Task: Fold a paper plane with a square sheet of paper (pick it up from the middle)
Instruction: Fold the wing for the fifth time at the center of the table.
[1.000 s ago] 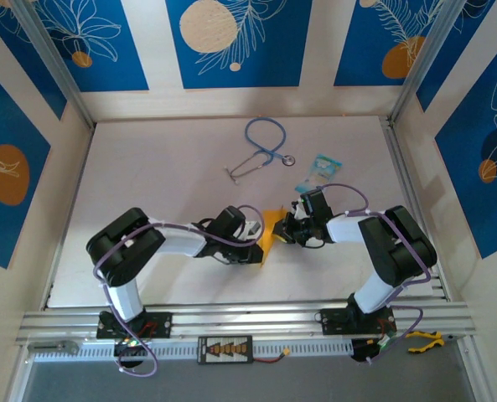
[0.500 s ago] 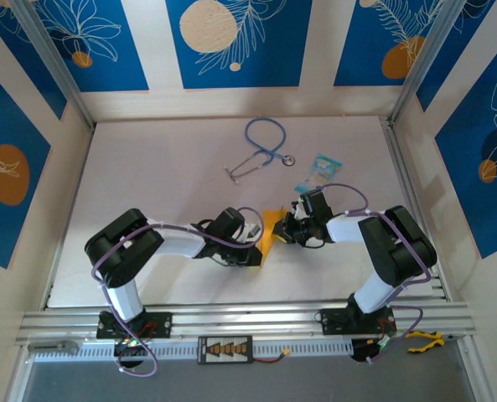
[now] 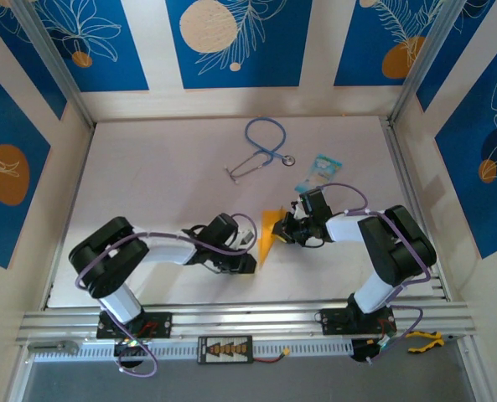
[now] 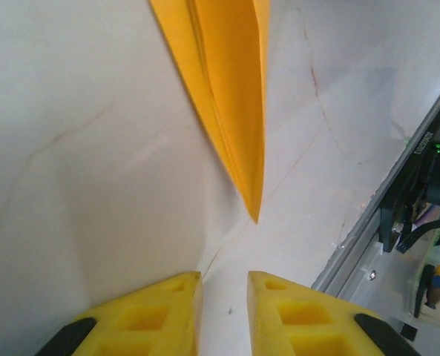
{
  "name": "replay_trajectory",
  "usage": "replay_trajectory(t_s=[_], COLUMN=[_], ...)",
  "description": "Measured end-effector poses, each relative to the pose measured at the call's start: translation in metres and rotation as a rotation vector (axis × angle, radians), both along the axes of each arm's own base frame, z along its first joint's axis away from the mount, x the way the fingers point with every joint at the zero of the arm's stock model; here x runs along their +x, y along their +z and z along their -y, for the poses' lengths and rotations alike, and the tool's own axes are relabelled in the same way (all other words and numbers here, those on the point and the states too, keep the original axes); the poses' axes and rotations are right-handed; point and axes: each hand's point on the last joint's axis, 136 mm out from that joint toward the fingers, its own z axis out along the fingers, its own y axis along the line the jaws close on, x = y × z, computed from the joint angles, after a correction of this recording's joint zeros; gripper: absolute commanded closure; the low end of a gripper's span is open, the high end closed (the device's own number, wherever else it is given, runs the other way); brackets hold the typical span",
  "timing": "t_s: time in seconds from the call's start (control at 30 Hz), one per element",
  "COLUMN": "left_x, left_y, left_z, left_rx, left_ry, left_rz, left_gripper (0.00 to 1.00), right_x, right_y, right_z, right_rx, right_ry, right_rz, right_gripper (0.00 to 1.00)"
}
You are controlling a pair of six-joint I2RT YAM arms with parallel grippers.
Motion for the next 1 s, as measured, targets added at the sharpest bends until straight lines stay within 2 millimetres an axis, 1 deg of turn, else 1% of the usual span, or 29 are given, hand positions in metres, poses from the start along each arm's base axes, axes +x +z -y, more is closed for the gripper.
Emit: replay_trajectory(t_s=[0.1,0.17,0.33,0.43,0.57,0.73,0.87,1.0], left_x=[0.007,0.013,0.038,0.049,0.053,0.055,0.052,0.042], left_y=[0.010,0.015,0.033,0.036,0.032,0.017,0.006,-0.007], left_z=[0.001,0.006,0.038,0.050,0.056,0.057,0.053,0.043], left_rx=[-0.008,-0.017,-0.075,-0.098,-0.099,-0.074,-0.050,-0.029], left_ry=[0.026,0.038,0.051,0.061,0.067,0.073,0.079,0.082], left_rz=[0.035,0.044,0.071,0.078,0.074,0.053,0.032,0.006], left_gripper=[0.90,0.94,0.97,0.97,0.97,0.98,0.97,0.98], right_x=[0.000,0.000,0.000,0.000,-0.001,-0.001,-0.001,-0.001], right_y=[0.000,0.000,0.000,0.000,0.000,0.000,0.000,0.000], right_z=[0.000,0.000,0.000,-0.001,-0.002,-0.002,-0.002,-0.002], right_rx=[0.000,0.001,0.001,0.001,-0.001,-0.004,-0.005,-0.005], right_ry=[-0.001,-0.002,0.000,0.000,-0.002,-0.001,-0.002,-0.002], right_rz=[-0.001,-0.002,-0.003,-0.003,-0.008,-0.007,-0.008,-0.008], right_gripper=[0.88,0.88,0.88,0.88,0.88,0.88,0.88,0.88])
